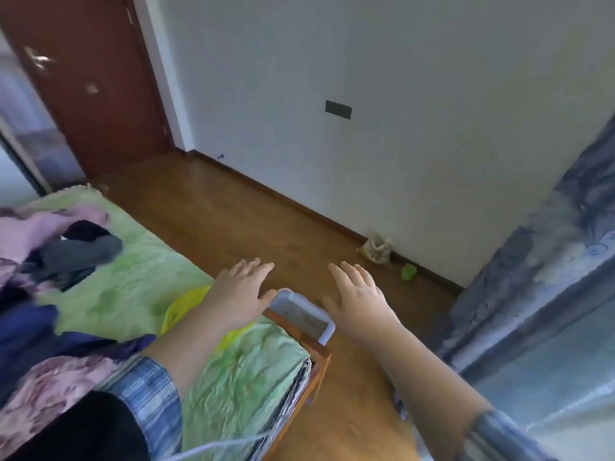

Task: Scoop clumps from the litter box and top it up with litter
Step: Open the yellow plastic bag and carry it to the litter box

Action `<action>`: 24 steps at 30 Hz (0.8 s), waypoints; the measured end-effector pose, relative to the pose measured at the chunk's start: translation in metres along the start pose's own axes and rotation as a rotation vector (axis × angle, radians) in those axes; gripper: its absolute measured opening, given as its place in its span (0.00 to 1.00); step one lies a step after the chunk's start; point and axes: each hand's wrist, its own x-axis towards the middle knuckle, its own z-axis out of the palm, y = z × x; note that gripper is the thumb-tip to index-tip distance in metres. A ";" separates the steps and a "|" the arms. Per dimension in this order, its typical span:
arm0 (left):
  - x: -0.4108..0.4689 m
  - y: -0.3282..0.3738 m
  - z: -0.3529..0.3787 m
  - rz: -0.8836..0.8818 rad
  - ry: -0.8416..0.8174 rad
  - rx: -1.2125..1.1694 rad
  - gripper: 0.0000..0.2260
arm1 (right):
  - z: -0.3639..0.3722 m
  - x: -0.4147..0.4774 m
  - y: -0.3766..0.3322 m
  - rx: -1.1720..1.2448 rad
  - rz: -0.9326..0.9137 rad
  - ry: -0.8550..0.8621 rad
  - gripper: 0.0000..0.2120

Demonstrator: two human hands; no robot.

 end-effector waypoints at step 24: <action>-0.045 -0.262 0.179 -0.721 -0.322 -0.460 0.26 | 0.289 0.203 -0.136 0.041 -0.287 -0.593 0.30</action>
